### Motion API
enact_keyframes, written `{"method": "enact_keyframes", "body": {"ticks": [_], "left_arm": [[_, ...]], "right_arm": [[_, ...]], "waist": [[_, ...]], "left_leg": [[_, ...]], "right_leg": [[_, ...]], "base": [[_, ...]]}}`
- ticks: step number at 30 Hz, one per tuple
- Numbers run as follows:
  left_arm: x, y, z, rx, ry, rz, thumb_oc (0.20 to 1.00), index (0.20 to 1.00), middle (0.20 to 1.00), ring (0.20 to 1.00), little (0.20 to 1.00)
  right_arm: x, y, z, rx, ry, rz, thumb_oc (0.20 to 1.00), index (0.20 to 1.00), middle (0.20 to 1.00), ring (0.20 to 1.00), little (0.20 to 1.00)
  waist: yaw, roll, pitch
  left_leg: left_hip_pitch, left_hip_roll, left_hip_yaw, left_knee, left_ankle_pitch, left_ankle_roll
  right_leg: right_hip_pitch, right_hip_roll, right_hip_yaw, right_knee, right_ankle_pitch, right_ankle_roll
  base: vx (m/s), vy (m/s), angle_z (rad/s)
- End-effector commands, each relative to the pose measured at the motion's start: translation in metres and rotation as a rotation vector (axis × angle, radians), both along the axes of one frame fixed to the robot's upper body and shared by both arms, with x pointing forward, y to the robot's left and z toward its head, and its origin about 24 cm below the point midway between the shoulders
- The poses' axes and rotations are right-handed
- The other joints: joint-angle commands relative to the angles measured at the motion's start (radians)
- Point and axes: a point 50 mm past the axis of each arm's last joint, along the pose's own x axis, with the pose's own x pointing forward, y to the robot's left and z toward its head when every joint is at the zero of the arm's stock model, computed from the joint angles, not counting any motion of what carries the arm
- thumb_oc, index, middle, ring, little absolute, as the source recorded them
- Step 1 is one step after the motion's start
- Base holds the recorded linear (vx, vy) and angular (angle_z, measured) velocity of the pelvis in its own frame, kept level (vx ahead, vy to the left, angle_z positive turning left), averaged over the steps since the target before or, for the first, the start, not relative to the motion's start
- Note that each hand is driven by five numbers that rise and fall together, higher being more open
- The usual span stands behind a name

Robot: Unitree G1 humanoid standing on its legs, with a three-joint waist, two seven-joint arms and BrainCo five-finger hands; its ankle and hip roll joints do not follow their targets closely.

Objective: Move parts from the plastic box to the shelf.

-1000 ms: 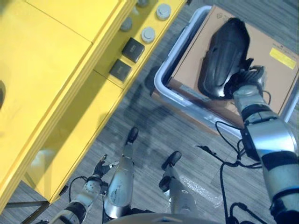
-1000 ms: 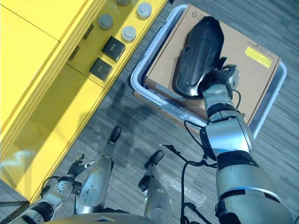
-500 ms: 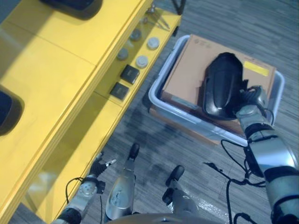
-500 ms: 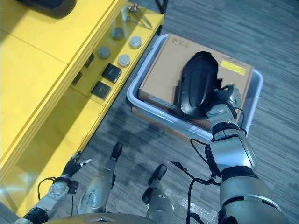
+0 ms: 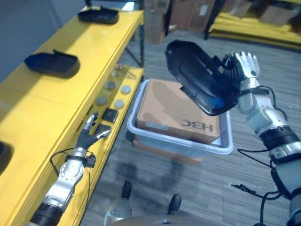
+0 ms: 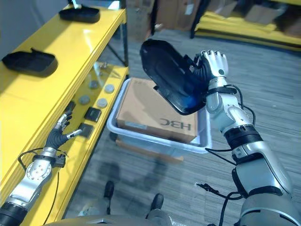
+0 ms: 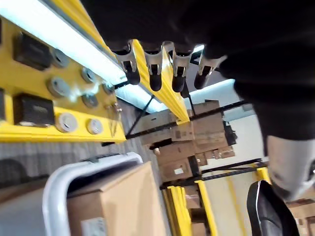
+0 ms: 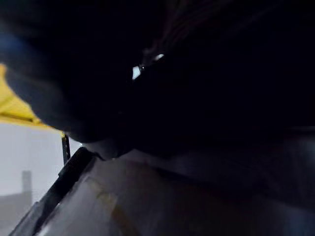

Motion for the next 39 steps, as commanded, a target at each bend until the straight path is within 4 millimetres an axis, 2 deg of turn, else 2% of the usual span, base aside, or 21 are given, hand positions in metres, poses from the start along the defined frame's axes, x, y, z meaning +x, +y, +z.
{"method": "enact_keyframes", "body": {"ticks": [1,3,4,5,13,15,18,23,28,30,35,39], "left_arm": [[0.008,-0.014,0.010,-0.119,-0.056,-0.039,1.000,1.000,1.000,1.000,1.000],[0.012,-0.026,0.013,-0.212,-0.076,-0.016,1.000,1.000,1.000,1.000,1.000],[0.015,-0.038,0.012,-0.280,-0.070,-0.004,1.000,1.000,1.000,1.000,1.000],[0.015,-0.038,0.012,-0.280,-0.069,-0.004,1.000,1.000,1.000,1.000,1.000],[0.026,-0.079,0.021,-0.476,-0.059,-0.044,1.000,1.000,1.000,1.000,1.000],[0.026,-0.088,0.023,-0.566,-0.035,-0.073,1.000,1.000,1.000,1.000,1.000],[0.026,-0.106,0.038,-0.709,-0.024,-0.182,1.000,1.000,1.000,1.000,1.000],[0.026,-0.115,0.040,-0.728,0.005,-0.244,1.000,1.000,1.000,1.000,1.000],[0.022,-0.123,0.058,-0.744,-0.011,-0.377,1.000,1.000,1.000,1.000,1.000],[0.021,-0.124,0.059,-0.736,-0.012,-0.385,1.000,1.000,1.000,1.000,1.000],[0.027,-0.119,0.061,-0.681,-0.030,-0.353,1.000,1.000,1.000,1.000,1.000],[0.031,-0.111,0.064,-0.639,-0.066,-0.302,1.000,1.000,1.000,1.000,1.000]], "right_arm": [[-0.009,0.002,0.029,-0.069,-0.133,0.025,0.200,0.200,0.200,0.200,0.200],[-0.015,0.012,0.029,-0.053,-0.178,0.064,0.200,0.200,0.200,0.200,0.200],[-0.020,0.024,0.027,-0.033,-0.213,0.110,0.200,0.200,0.200,0.200,0.200],[-0.021,0.023,0.027,-0.034,-0.213,0.108,0.200,0.200,0.200,0.200,0.200],[-0.039,0.071,0.031,0.025,-0.388,0.286,0.200,0.200,0.200,0.200,0.200],[-0.042,0.079,0.030,0.044,-0.405,0.316,0.200,0.200,0.200,0.200,0.200],[-0.045,0.097,0.024,0.053,-0.383,0.397,0.200,0.200,0.200,0.200,0.200],[-0.045,0.103,0.019,0.038,-0.350,0.427,0.200,0.200,0.200,0.200,0.200],[-0.046,0.114,0.008,0.016,-0.272,0.490,0.200,0.200,0.200,0.200,0.200],[-0.048,0.116,0.007,0.021,-0.265,0.506,0.200,0.200,0.200,0.200,0.200],[-0.059,0.127,0.008,0.039,-0.250,0.595,0.200,0.200,0.200,0.200,0.200],[-0.080,0.142,0.009,0.098,-0.217,0.755,0.200,0.200,0.200,0.200,0.200]], "waist": [[0.007,-0.030,-0.058],[-0.002,-0.027,-0.070],[-0.012,-0.026,-0.081],[-0.010,-0.026,-0.080],[-0.031,-0.025,-0.106],[-0.036,-0.024,-0.111],[-0.041,-0.030,-0.111],[-0.042,-0.032,-0.108],[-0.033,-0.039,-0.098],[-0.032,-0.040,-0.097],[-0.029,-0.045,-0.094],[-0.030,-0.046,-0.092]], "left_leg": [[0.029,0.039,0.008,-0.005,-0.117,-0.021],[0.056,0.034,0.017,-0.002,-0.128,-0.015],[0.081,0.033,0.025,-0.001,-0.140,-0.011],[0.084,0.033,0.026,-0.001,-0.141,-0.011],[0.132,0.035,0.042,-0.004,-0.163,0.002],[0.134,0.036,0.046,-0.005,-0.164,0.005],[0.131,0.036,0.045,-0.005,-0.162,0.007],[0.129,0.037,0.043,-0.005,-0.162,0.007],[0.121,0.038,0.031,-0.005,-0.159,0.007],[0.120,0.038,0.028,-0.005,-0.159,0.007],[0.119,0.038,0.023,-0.005,-0.158,0.006],[0.118,0.037,0.022,-0.005,-0.155,0.007]], "right_leg": [[0.072,-0.021,-0.037,0.002,-0.177,0.044],[0.091,-0.024,-0.032,0.003,-0.178,0.043],[0.109,-0.027,-0.023,0.002,-0.181,0.043],[0.111,-0.027,-0.023,0.002,-0.181,0.044],[0.133,-0.026,0.003,0.002,-0.186,0.042],[0.130,-0.025,0.011,0.002,-0.184,0.041],[0.126,-0.021,0.017,0.003,-0.179,0.039],[0.125,-0.020,0.017,0.003,-0.179,0.040],[0.127,-0.017,0.008,0.003,-0.178,0.039],[0.127,-0.017,0.006,0.003,-0.178,0.039],[0.129,-0.020,0.000,0.004,-0.178,0.039],[0.129,-0.023,-0.002,0.004,-0.178,0.038]], "base": [[0.04,0.014,-0.30],[0.07,0.013,-0.16],[0.09,0.003,-0.14],[0.07,-0.002,-0.24],[0.02,-0.014,-0.10],[0.00,-0.014,-0.07],[0.00,-0.005,-0.01],[0.00,0.000,0.00],[0.00,0.000,0.00],[0.00,-0.006,0.02],[0.00,-0.008,0.03],[0.00,-0.010,0.04]]}}
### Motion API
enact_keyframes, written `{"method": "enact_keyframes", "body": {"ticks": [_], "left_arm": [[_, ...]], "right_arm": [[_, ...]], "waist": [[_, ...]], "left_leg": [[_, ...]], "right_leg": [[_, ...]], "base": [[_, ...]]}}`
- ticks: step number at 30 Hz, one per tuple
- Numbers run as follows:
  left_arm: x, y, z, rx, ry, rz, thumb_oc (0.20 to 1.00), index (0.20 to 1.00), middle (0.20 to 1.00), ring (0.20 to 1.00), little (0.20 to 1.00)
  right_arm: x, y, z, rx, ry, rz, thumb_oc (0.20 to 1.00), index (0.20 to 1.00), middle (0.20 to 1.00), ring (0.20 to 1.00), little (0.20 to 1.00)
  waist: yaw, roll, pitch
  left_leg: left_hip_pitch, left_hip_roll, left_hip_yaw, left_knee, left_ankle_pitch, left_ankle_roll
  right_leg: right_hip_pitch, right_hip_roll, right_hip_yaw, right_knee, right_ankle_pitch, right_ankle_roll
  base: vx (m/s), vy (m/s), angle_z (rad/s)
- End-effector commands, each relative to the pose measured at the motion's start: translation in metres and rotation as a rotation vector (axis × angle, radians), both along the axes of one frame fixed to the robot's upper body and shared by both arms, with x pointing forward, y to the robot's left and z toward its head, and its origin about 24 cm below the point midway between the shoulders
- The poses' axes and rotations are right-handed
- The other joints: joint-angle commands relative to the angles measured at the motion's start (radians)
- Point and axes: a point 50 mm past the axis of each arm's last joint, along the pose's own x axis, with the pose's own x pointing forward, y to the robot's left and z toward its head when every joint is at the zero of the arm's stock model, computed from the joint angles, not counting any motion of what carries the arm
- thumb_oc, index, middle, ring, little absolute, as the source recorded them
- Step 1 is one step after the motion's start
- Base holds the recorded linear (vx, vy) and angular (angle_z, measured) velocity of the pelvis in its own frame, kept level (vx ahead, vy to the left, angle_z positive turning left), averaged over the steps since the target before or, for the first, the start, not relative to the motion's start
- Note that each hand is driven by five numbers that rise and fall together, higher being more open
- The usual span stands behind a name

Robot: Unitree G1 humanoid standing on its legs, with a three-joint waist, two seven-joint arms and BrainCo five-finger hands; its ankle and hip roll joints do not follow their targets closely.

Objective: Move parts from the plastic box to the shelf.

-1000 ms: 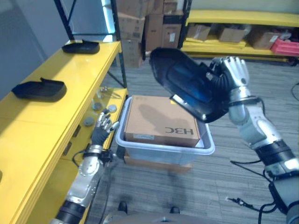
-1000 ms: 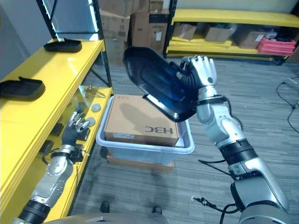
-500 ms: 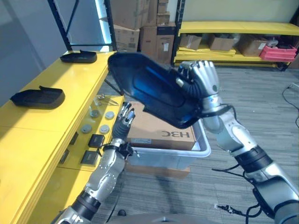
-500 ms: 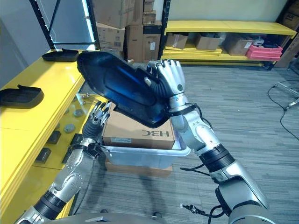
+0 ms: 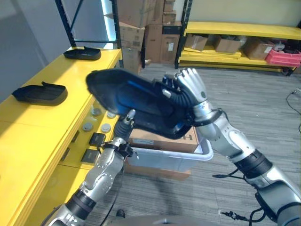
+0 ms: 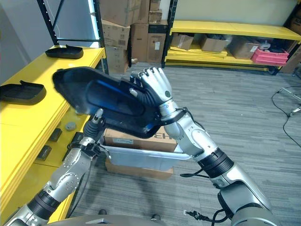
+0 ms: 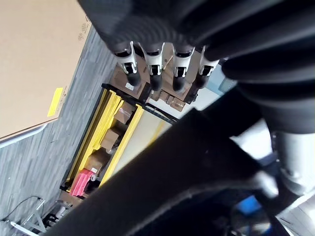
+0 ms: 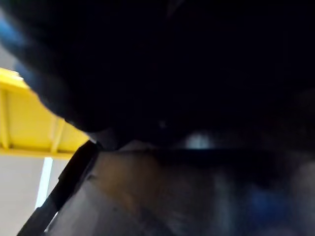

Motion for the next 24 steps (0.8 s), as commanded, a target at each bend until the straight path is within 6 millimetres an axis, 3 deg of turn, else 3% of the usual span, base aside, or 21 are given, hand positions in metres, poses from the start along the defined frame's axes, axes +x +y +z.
{"method": "enact_keyframes", "body": {"ticks": [1,6,7,8,9,19,24], "left_arm": [[0.018,0.001,0.030,0.066,-0.155,0.035,1.000,1.000,1.000,1.000,1.000],[0.021,0.014,0.031,0.087,-0.164,0.142,1.000,1.000,1.000,1.000,1.000],[0.021,0.015,0.031,0.080,-0.161,0.161,0.404,0.404,0.404,0.404,0.404],[0.021,0.015,0.031,0.080,-0.161,0.161,0.404,0.404,0.404,0.404,0.404],[0.020,0.020,0.031,0.066,-0.162,0.208,0.200,0.200,0.200,0.200,0.200],[0.016,0.025,0.026,0.028,-0.148,0.150,0.200,0.200,0.200,0.200,0.200],[0.016,0.028,0.022,0.145,-0.166,0.183,0.200,0.200,0.200,0.200,0.200]], "right_arm": [[-0.016,0.010,0.027,0.089,-0.050,0.155,0.200,0.200,0.200,0.200,0.200],[-0.030,0.016,0.018,0.179,0.044,0.258,0.200,0.200,0.200,0.200,0.200],[-0.032,0.017,0.013,0.201,0.068,0.264,0.200,0.200,0.200,0.200,0.200],[-0.032,0.016,0.013,0.201,0.069,0.264,0.200,0.200,0.200,0.200,0.200],[-0.034,0.017,-0.001,0.263,0.150,0.275,0.200,0.200,0.200,0.200,0.200],[-0.033,0.027,-0.024,0.341,0.355,0.345,0.200,0.200,0.200,0.200,0.200],[-0.038,0.033,-0.024,0.284,0.356,0.391,0.200,0.200,0.200,0.200,0.200]], "waist": [[0.015,-0.027,0.001],[0.008,-0.029,0.003],[0.006,-0.029,0.004],[0.006,-0.030,0.003],[-0.001,-0.029,0.006],[-0.013,-0.026,0.006],[-0.005,-0.029,0.007]], "left_leg": [[0.033,0.025,-0.022,0.000,-0.120,-0.005],[0.035,0.024,-0.017,0.000,-0.119,-0.005],[0.035,0.024,-0.016,0.000,-0.118,-0.005],[0.035,0.024,-0.016,0.000,-0.118,-0.005],[0.036,0.026,-0.012,0.000,-0.118,-0.004],[0.036,0.027,0.005,0.000,-0.119,-0.004],[0.034,0.025,0.001,0.000,-0.117,-0.003]], "right_leg": [[0.077,-0.032,-0.057,0.004,-0.161,0.040],[0.077,-0.032,-0.055,0.004,-0.160,0.040],[0.077,-0.032,-0.053,0.004,-0.160,0.040],[0.077,-0.032,-0.053,0.004,-0.160,0.040],[0.074,-0.032,-0.051,0.005,-0.162,0.039],[0.066,-0.032,-0.035,0.005,-0.157,0.040],[0.065,-0.034,-0.036,0.005,-0.156,0.038]], "base": [[0.00,0.000,0.00],[0.00,0.000,0.00],[0.00,0.000,0.00],[0.00,0.000,0.00],[0.00,0.000,0.00],[0.00,0.000,-0.04],[0.00,-0.006,0.00]]}}
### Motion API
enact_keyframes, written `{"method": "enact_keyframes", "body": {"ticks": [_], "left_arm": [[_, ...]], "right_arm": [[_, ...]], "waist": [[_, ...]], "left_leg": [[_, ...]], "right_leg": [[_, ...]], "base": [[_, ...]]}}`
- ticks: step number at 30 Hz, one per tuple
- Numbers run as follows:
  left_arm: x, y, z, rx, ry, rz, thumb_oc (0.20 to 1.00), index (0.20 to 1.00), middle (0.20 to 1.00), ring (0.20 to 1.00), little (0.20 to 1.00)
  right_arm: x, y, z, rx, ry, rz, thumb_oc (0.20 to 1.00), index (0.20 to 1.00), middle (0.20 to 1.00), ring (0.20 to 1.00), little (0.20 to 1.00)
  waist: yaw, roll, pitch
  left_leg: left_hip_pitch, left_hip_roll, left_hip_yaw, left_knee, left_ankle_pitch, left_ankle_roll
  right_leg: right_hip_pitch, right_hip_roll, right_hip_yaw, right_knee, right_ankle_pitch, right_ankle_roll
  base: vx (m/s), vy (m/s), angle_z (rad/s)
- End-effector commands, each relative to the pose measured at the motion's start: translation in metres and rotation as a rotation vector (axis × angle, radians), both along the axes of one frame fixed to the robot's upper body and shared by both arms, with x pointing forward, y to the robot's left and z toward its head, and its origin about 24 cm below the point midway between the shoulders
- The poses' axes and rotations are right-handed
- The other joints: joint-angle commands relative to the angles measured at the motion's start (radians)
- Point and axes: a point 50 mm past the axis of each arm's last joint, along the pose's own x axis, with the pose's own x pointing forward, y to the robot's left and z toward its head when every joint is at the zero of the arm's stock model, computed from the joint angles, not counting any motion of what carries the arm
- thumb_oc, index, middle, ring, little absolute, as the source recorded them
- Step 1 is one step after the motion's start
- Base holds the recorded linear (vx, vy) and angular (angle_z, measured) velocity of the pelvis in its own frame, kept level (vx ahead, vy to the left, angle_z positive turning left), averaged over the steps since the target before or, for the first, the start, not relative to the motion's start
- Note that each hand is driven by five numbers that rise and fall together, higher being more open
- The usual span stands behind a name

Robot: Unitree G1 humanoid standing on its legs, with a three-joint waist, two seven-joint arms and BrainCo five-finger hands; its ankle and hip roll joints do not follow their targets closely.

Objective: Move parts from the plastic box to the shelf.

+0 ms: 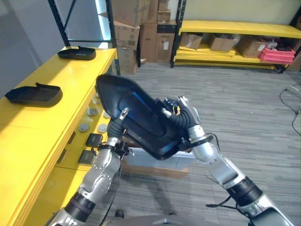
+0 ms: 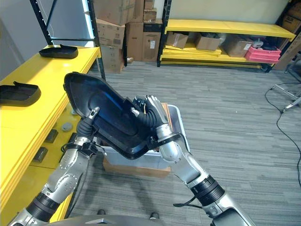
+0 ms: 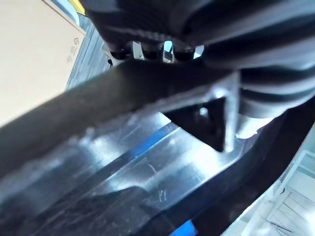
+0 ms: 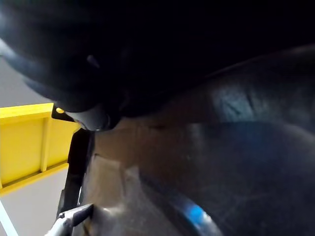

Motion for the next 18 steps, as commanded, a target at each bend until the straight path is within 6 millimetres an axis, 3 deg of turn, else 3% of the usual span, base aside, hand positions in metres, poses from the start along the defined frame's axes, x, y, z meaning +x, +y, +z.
{"method": "enact_keyframes", "body": {"ticks": [1,2,3,7,12,14,15,16,17,18], "left_arm": [[0.017,0.014,0.023,0.154,-0.157,0.055,0.200,0.200,0.200,0.200,0.200],[0.018,0.015,0.023,0.191,-0.167,0.074,0.200,0.200,0.200,0.200,0.200],[0.019,0.018,0.025,0.233,-0.184,0.098,0.200,0.200,0.200,0.200,0.200],[0.022,0.030,0.029,0.362,-0.233,0.190,0.200,0.200,0.200,0.200,0.200],[0.020,0.057,0.036,0.534,-0.283,0.345,0.200,0.200,0.200,0.200,0.200],[0.015,0.076,0.041,0.655,-0.318,0.450,0.200,0.200,0.200,0.200,0.200],[0.010,0.087,0.045,0.656,-0.335,0.504,0.200,0.200,0.200,0.200,0.200],[0.010,0.087,0.045,0.657,-0.334,0.503,0.200,0.200,0.200,0.200,0.200],[0.009,0.095,0.053,0.639,-0.366,0.540,0.200,0.200,0.200,0.200,0.200],[0.009,0.098,0.060,0.646,-0.396,0.555,0.200,0.200,0.200,0.200,0.200]], "right_arm": [[-0.019,0.035,0.045,0.026,-0.197,0.303,0.200,0.200,0.200,0.200,0.200],[-0.019,0.035,0.049,0.025,-0.213,0.315,0.542,0.542,0.542,0.542,0.542],[-0.020,0.034,0.054,0.031,-0.225,0.324,1.000,1.000,1.000,1.000,1.000],[-0.017,0.022,0.064,0.056,-0.257,0.285,1.000,1.000,1.000,1.000,1.000],[-0.014,-0.013,0.065,0.195,-0.251,0.126,1.000,1.000,1.000,1.000,1.000],[-0.016,-0.042,0.045,0.375,-0.129,0.019,1.000,1.000,1.000,1.000,1.000],[-0.016,-0.063,0.016,0.492,0.015,-0.089,1.000,1.000,1.000,1.000,1.000],[-0.016,-0.063,0.016,0.493,0.017,-0.089,1.000,1.000,1.000,1.000,1.000],[-0.016,-0.073,-0.016,0.597,0.181,-0.149,1.000,1.000,1.000,1.000,1.000],[-0.017,-0.078,-0.033,0.630,0.272,-0.169,1.000,1.000,1.000,1.000,1.000]], "waist": [[0.011,-0.027,0.003],[0.012,-0.028,0.003],[0.013,-0.030,0.003],[0.013,-0.032,0.001],[0.002,-0.031,0.001],[-0.012,-0.026,0.002],[-0.024,-0.025,0.003],[-0.023,-0.026,0.002],[-0.032,-0.023,0.005],[-0.034,-0.023,0.006]], "left_leg": [[0.037,0.023,-0.016,0.000,-0.116,-0.004],[0.037,0.023,-0.018,0.000,-0.117,-0.005],[0.038,0.023,-0.017,0.000,-0.119,-0.006],[0.040,0.023,-0.015,0.000,-0.120,-0.006],[0.040,0.025,-0.008,0.000,-0.119,-0.009],[0.041,0.027,-0.003,0.000,-0.120,-0.011],[0.043,0.029,0.004,0.000,-0.120,-0.013],[0.043,0.029,0.004,0.000,-0.120,-0.013],[0.044,0.031,0.008,0.000,-0.118,-0.016],[0.044,0.032,0.010,0.000,-0.116,-0.018]], "right_leg": [[0.081,-0.034,-0.046,0.005,-0.155,0.039],[0.081,-0.033,-0.047,0.005,-0.155,0.039],[0.082,-0.033,-0.047,0.004,-0.155,0.039],[0.081,-0.032,-0.045,0.003,-0.154,0.039],[0.077,-0.030,-0.038,0.004,-0.153,0.039],[0.075,-0.028,-0.035,0.005,-0.153,0.039],[0.073,-0.027,-0.031,0.006,-0.154,0.038],[0.073,-0.027,-0.030,0.006,-0.154,0.038],[0.068,-0.024,-0.023,0.009,-0.153,0.036],[0.066,-0.023,-0.022,0.010,-0.154,0.036]], "base": [[-0.01,-0.031,0.00],[0.00,0.000,0.00],[0.00,0.000,0.00],[0.00,0.000,0.00],[0.00,-0.019,-0.01],[-0.01,-0.047,-0.04],[0.00,-0.037,-0.05],[-0.01,-0.060,-0.22],[-0.01,-0.050,-0.25],[-0.01,-0.081,-0.19]]}}
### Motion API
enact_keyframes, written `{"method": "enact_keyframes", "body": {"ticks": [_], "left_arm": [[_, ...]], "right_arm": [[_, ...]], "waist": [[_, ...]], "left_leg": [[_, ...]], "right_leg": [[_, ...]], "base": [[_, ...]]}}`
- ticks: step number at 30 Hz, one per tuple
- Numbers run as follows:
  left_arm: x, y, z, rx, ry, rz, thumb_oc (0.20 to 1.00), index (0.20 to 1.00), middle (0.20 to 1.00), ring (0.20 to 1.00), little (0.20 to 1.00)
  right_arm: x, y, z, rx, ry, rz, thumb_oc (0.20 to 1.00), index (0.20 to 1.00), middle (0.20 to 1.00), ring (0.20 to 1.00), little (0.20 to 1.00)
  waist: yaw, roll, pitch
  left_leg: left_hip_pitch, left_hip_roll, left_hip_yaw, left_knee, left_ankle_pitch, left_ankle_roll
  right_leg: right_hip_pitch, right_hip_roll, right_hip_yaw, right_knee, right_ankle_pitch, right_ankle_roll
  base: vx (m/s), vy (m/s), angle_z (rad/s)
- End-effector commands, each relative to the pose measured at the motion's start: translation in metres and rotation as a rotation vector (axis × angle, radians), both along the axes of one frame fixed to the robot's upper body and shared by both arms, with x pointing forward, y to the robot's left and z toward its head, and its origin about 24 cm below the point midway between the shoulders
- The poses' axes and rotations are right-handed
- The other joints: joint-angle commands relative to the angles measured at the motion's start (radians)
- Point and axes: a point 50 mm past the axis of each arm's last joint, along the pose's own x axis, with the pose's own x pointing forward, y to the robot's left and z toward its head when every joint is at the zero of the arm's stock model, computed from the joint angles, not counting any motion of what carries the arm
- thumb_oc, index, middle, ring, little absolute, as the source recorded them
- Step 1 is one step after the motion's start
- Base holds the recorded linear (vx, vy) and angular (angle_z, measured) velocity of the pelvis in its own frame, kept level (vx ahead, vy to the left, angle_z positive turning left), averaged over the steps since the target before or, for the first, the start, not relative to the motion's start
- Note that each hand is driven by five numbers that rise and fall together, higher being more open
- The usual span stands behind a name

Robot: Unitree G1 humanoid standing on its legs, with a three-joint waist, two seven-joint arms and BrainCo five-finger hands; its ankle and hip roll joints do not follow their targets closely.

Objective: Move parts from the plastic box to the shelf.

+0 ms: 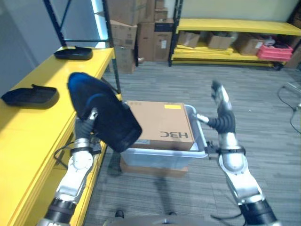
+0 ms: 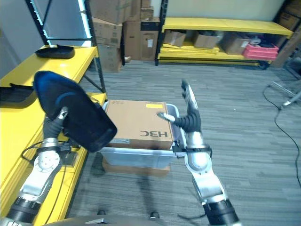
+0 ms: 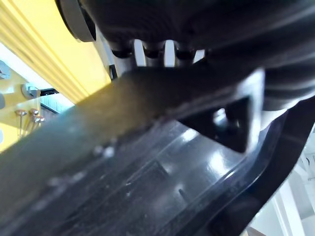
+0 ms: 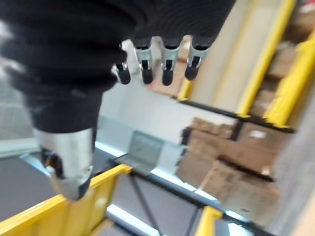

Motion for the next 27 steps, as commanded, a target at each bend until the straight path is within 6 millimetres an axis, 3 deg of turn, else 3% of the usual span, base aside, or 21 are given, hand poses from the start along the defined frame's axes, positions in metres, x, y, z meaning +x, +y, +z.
{"method": "enact_keyframes", "body": {"ticks": [1,6,7,8,10,12,13,14,16,20,21,22,23,24,27], "left_arm": [[0.012,0.003,0.067,0.099,-0.325,-0.041,0.200,0.200,0.200,0.200,0.200],[0.001,0.000,0.099,-0.071,-0.521,-0.186,0.200,0.200,0.200,0.200,0.200],[0.001,0.000,0.100,-0.071,-0.522,-0.185,0.200,0.200,0.200,0.200,0.200],[-0.010,-0.001,0.114,-0.166,-0.628,-0.245,0.200,0.200,0.200,0.200,0.200],[-0.012,0.000,0.117,-0.185,-0.644,-0.248,0.200,0.200,0.200,0.200,0.200],[-0.018,0.003,0.123,-0.185,-0.689,-0.244,0.200,0.200,0.200,0.200,0.200],[-0.020,0.005,0.126,-0.184,-0.712,-0.246,0.200,0.200,0.200,0.200,0.200],[-0.020,0.005,0.126,-0.184,-0.714,-0.246,0.200,0.200,0.200,0.200,0.200],[-0.023,0.006,0.127,-0.185,-0.720,-0.252,0.200,0.200,0.200,0.200,0.200],[-0.028,0.005,0.121,-0.116,-0.674,-0.298,0.200,0.200,0.200,0.200,0.200],[-0.033,0.007,0.124,-0.058,-0.667,-0.314,0.200,0.200,0.200,0.200,0.200],[-0.033,0.007,0.124,-0.057,-0.666,-0.315,0.200,0.200,0.200,0.200,0.200],[-0.037,0.008,0.128,-0.004,-0.671,-0.322,0.200,0.200,0.200,0.200,0.200],[-0.037,0.008,0.128,-0.002,-0.669,-0.324,0.200,0.200,0.200,0.200,0.200],[-0.042,0.010,0.134,0.050,-0.683,-0.323,0.200,0.200,0.200,0.200,0.200]], "right_arm": [[0.007,0.002,-0.029,0.156,0.159,0.067,1.000,1.000,1.000,1.000,1.000],[-0.007,-0.024,-0.116,-0.144,0.600,-0.006,1.000,1.000,1.000,1.000,1.000],[-0.006,-0.024,-0.116,-0.145,0.598,-0.004,1.000,1.000,1.000,1.000,1.000],[-0.025,-0.035,-0.163,-0.242,0.828,-0.072,1.000,1.000,1.000,1.000,1.000],[-0.032,-0.037,-0.175,-0.239,0.892,-0.090,1.000,1.000,1.000,1.000,1.000],[-0.046,-0.037,-0.199,-0.235,1.017,-0.120,1.000,1.000,1.000,1.000,1.000],[-0.059,-0.041,-0.215,-0.257,1.122,-0.151,1.000,1.000,1.000,1.000,1.000],[-0.059,-0.041,-0.215,-0.257,1.120,-0.151,1.000,1.000,1.000,1.000,1.000],[-0.075,-0.042,-0.228,-0.301,1.215,-0.140,1.000,1.000,1.000,1.000,1.000],[-0.119,-0.056,-0.248,-0.295,1.417,-0.191,1.000,1.000,1.000,1.000,1.000],[-0.136,-0.063,-0.252,-0.264,1.494,-0.248,1.000,1.000,1.000,1.000,1.000],[-0.136,-0.062,-0.253,-0.263,1.494,-0.248,1.000,1.000,1.000,1.000,1.000],[-0.148,-0.064,-0.256,-0.214,1.541,-0.292,1.000,1.000,1.000,1.000,1.000],[-0.148,-0.063,-0.256,-0.212,1.542,-0.291,1.000,1.000,1.000,1.000,1.000],[-0.146,-0.055,-0.259,-0.139,1.535,-0.303,1.000,1.000,1.000,1.000,1.000]], "waist": [[-0.008,-0.027,0.006],[0.017,-0.027,0.020],[0.015,-0.027,0.022],[0.053,-0.018,0.051],[0.061,-0.015,0.062],[0.107,-0.001,0.097],[0.147,0.004,0.110],[0.142,0.003,0.108],[0.175,0.004,0.117],[0.190,0.009,0.105],[0.199,0.010,0.101],[0.198,0.009,0.101],[0.208,0.006,0.090],[0.205,0.005,0.091],[0.201,0.000,0.075]], "left_leg": [[0.036,0.031,-0.016,0.001,-0.105,-0.018],[0.034,0.041,-0.031,0.016,-0.094,-0.029],[0.035,0.041,-0.031,0.017,-0.094,-0.030],[0.001,0.046,-0.065,0.074,-0.092,-0.039],[-0.016,0.046,-0.082,0.095,-0.088,-0.042],[-0.072,0.055,-0.139,0.125,-0.006,-0.082],[-0.135,0.064,-0.173,0.109,0.067,-0.112],[-0.142,0.062,-0.178,0.107,0.073,-0.111],[-0.193,0.071,-0.147,0.081,0.106,-0.112],[-0.205,0.066,0.062,0.099,0.048,-0.080],[-0.189,0.036,0.137,0.173,-0.021,-0.051],[-0.194,0.035,0.135,0.185,-0.031,-0.049],[-0.163,-0.009,0.153,0.261,-0.108,-0.030],[-0.167,-0.009,0.148,0.272,-0.117,-0.028],[-0.125,-0.043,0.156,0.345,-0.199,-0.021]], "right_leg": [[0.073,-0.022,-0.046,0.013,-0.154,0.032],[0.075,-0.016,-0.052,0.025,-0.170,0.019],[0.076,-0.015,-0.052,0.026,-0.171,0.019],[0.089,-0.005,-0.070,0.026,-0.190,0.001],[0.091,-0.001,-0.080,0.024,-0.194,-0.004],[0.101,0.015,-0.119,0.012,-0.205,-0.018],[0.095,0.008,-0.177,0.008,-0.211,-0.022],[0.091,0.008,-0.183,0.007,-0.208,-0.021],[0.084,0.005,-0.261,0.009,-0.222,-0.028],[0.112,0.003,-0.408,0.011,-0.245,-0.042],[0.105,-0.009,-0.466,0.028,-0.241,-0.056],[0.106,-0.012,-0.468,0.030,-0.243,-0.054],[0.098,-0.028,-0.517,0.046,-0.241,-0.073],[0.100,-0.030,-0.522,0.049,-0.244,-0.072],[0.102,-0.056,-0.620,0.068,-0.232,-0.080]], "base": [[-0.01,-0.066,-0.06],[0.00,-0.101,-0.05],[-0.01,-0.194,0.07],[-0.02,-0.155,0.07],[-0.03,-0.145,0.08],[-0.09,-0.156,0.45],[-0.11,-0.113,0.79],[-0.12,-0.133,0.98],[-0.11,-0.188,1.17],[-0.10,-0.179,1.82],[-0.15,-0.040,1.43],[-0.16,-0.034,1.93],[-0.06,-0.002,1.73],[-0.09,-0.004,1.44],[-0.09,0.062,1.30]]}}
